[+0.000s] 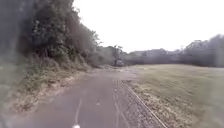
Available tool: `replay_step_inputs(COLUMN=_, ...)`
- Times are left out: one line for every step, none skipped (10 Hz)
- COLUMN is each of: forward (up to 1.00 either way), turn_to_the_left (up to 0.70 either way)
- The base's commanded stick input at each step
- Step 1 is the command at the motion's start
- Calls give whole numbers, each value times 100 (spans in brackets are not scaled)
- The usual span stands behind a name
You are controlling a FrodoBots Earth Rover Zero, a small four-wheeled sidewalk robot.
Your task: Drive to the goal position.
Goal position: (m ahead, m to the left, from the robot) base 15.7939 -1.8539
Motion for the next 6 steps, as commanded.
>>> replay_step_inputs(forward=45, turn_to_the_left=0)
replay_step_inputs(forward=45, turn_to_the_left=0)
replay_step_inputs(forward=45, turn_to_the_left=0)
replay_step_inputs(forward=45, turn_to_the_left=0)
replay_step_inputs(forward=45, turn_to_the_left=0)
replay_step_inputs(forward=45, turn_to_the_left=0)
